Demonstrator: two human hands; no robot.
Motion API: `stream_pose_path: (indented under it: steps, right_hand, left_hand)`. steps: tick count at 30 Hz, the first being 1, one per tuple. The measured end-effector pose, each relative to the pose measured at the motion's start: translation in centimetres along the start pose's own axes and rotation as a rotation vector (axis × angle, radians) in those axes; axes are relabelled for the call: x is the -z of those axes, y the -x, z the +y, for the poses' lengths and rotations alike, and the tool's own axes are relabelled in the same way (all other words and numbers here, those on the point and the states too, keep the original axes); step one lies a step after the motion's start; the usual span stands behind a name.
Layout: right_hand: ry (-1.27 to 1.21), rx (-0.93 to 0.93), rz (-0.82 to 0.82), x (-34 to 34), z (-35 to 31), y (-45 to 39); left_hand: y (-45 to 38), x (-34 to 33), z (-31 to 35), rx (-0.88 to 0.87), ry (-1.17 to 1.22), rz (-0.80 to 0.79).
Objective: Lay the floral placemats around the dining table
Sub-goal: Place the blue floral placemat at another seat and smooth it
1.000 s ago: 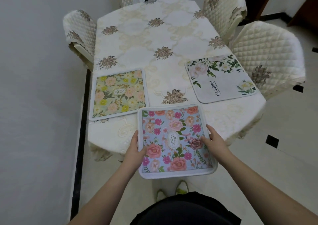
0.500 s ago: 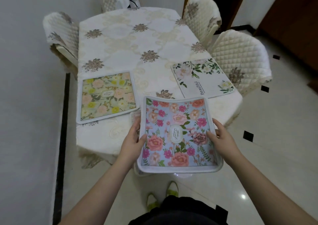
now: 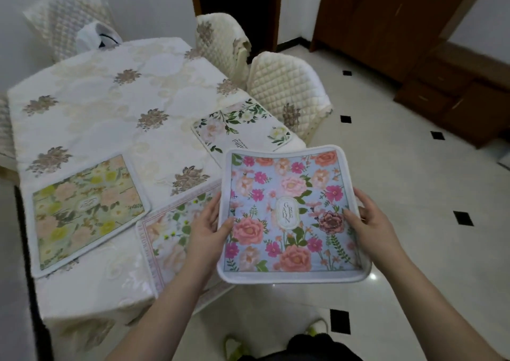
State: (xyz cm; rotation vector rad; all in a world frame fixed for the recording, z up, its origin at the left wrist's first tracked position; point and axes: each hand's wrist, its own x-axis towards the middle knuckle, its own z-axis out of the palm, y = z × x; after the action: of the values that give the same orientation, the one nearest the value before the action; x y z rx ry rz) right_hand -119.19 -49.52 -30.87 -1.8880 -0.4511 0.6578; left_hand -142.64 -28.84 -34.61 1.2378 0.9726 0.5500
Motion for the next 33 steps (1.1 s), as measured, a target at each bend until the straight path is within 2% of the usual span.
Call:
stream_pose_path:
  steps: [12, 17, 25, 33]
  right_hand:
    - [-0.084, -0.087, 0.287, 20.7, 5.7, -2.0]
    - [-0.083, -0.158, 0.371, 26.9, 8.2, -3.2]
    - [-0.13, -0.196, 0.374, 31.2, 9.8, -7.1]
    - [-0.121, -0.178, 0.353, 32.4, 8.1, -16.8]
  left_hand:
    - [-2.9, -23.8, 3.8, -0.042, -0.087, -0.307]
    - [-3.5, -32.0, 4.2, -0.015, -0.054, -0.358]
    - [-6.2, -37.8, 4.4, 0.084, -0.085, -0.379]
    - [-13.9, -41.3, 6.8, 0.133, -0.028, -0.363]
